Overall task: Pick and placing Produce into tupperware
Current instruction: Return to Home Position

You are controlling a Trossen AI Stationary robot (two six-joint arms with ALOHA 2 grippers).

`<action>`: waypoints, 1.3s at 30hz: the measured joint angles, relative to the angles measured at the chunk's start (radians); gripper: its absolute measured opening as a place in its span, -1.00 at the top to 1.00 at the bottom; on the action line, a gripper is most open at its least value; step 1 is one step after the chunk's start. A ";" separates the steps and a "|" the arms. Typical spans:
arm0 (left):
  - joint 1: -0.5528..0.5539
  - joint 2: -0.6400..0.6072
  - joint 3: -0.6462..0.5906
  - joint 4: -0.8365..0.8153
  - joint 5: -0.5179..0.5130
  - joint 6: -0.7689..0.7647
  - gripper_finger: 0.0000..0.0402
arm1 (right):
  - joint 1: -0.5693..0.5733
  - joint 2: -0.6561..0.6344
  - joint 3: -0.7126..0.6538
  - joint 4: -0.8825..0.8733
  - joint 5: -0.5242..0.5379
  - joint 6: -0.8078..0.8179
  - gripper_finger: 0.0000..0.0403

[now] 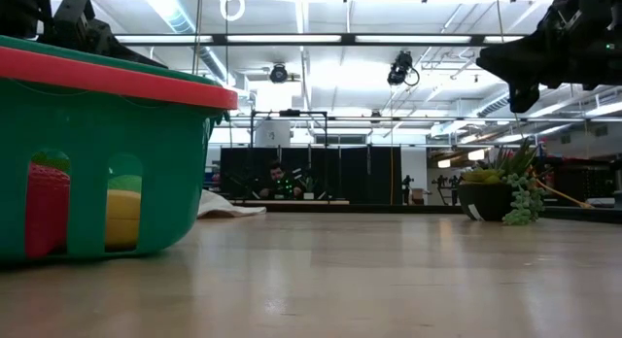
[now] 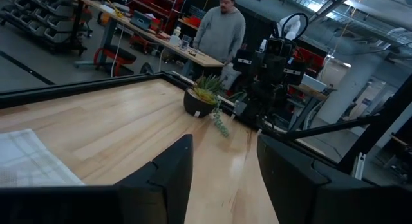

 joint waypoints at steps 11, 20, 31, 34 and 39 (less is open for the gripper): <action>0.000 0.000 0.000 0.000 0.000 0.000 0.12 | 0.000 0.001 0.000 0.000 0.000 0.000 0.59; 0.000 0.000 0.000 0.000 0.000 0.000 0.09 | 0.000 0.002 0.000 0.000 0.000 0.000 0.59; 0.000 0.000 0.000 0.000 0.000 0.000 0.11 | 0.000 0.002 0.001 0.000 0.000 0.000 0.59; 0.000 0.000 0.000 0.000 0.000 0.000 0.09 | 0.000 0.002 0.001 0.000 0.000 0.000 0.59; 0.000 0.000 0.000 0.000 0.000 0.000 0.10 | 0.000 0.002 0.001 0.000 0.000 0.000 0.59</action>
